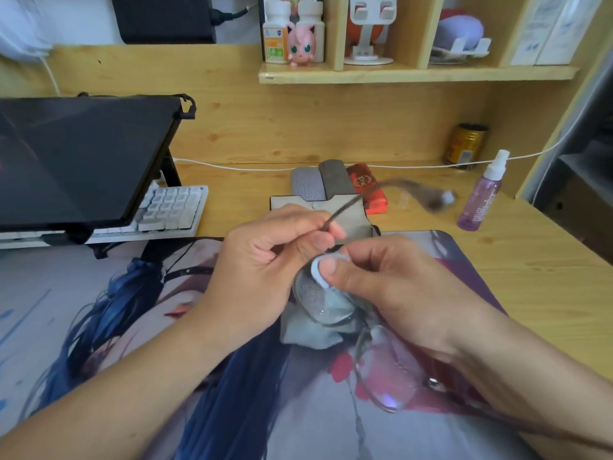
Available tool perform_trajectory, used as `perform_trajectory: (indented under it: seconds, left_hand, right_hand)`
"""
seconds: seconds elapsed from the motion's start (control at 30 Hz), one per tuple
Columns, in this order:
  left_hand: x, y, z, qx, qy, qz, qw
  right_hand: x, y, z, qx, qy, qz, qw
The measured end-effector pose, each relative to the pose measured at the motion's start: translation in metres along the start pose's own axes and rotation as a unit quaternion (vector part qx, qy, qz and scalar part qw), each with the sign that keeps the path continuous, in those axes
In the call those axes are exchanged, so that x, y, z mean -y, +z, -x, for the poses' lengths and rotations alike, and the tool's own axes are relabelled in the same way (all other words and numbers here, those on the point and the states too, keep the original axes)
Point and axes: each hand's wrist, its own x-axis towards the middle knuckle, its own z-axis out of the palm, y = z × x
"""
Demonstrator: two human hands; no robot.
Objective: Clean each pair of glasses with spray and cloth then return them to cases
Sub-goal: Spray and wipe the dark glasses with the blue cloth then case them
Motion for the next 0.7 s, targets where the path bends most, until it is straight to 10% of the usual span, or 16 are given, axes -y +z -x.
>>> perform_trajectory:
  seconds: [0.7]
  left_hand:
    - [-0.001, -0.003, -0.001, -0.011, -0.017, -0.027, 0.999]
  right_hand:
    - [-0.006, 0.001, -0.003, 0.033, 0.048, -0.207, 0.977]
